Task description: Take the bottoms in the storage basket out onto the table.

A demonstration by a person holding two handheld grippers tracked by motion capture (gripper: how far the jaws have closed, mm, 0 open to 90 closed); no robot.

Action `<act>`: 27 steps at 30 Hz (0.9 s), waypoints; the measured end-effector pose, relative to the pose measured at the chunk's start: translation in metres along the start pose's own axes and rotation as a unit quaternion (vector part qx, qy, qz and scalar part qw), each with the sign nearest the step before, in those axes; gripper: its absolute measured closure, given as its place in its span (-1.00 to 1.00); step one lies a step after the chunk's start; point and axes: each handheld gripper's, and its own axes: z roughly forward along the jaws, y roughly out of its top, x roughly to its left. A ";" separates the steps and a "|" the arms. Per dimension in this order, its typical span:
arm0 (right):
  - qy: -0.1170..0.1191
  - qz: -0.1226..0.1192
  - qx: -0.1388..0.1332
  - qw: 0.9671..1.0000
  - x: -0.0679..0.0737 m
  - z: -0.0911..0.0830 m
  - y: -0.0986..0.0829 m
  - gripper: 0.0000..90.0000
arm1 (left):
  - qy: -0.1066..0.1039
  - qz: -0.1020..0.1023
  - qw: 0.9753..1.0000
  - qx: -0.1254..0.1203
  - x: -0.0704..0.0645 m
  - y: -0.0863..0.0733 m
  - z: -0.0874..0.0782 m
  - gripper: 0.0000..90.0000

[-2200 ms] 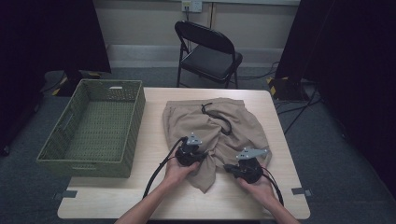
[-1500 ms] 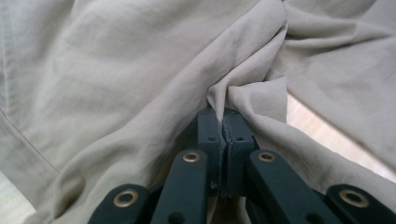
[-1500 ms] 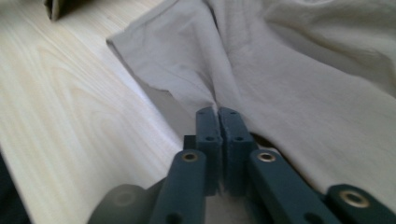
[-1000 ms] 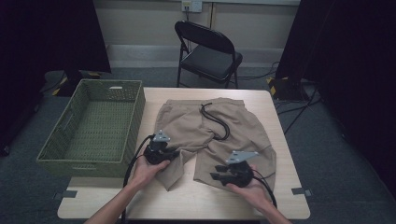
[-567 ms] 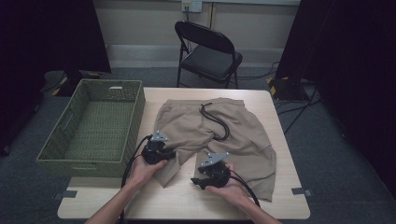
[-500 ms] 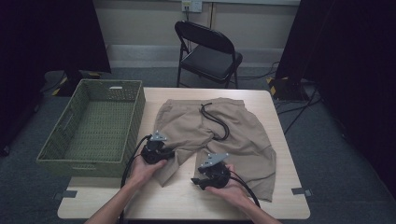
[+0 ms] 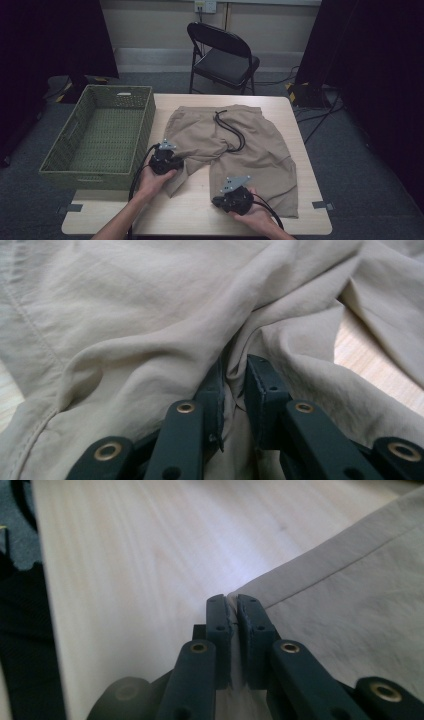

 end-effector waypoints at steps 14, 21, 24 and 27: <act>0.040 -0.007 0.013 0.999 0.019 -0.029 -0.024 0.71 | 0.019 -0.008 1.000 -0.008 0.004 -0.001 -0.004 0.43; -0.083 0.081 -0.110 0.987 -0.046 -0.066 -0.001 0.32 | -0.003 0.016 1.000 -0.021 -0.008 0.001 -0.010 0.30; -0.151 0.133 -0.105 0.974 -0.091 -0.067 -0.007 0.16 | -0.014 0.014 1.000 -0.022 -0.009 0.001 -0.011 0.22; -0.184 0.172 -0.087 0.964 -0.119 -0.062 -0.017 -0.03 | -0.025 0.018 0.999 -0.018 -0.010 -0.001 -0.011 0.11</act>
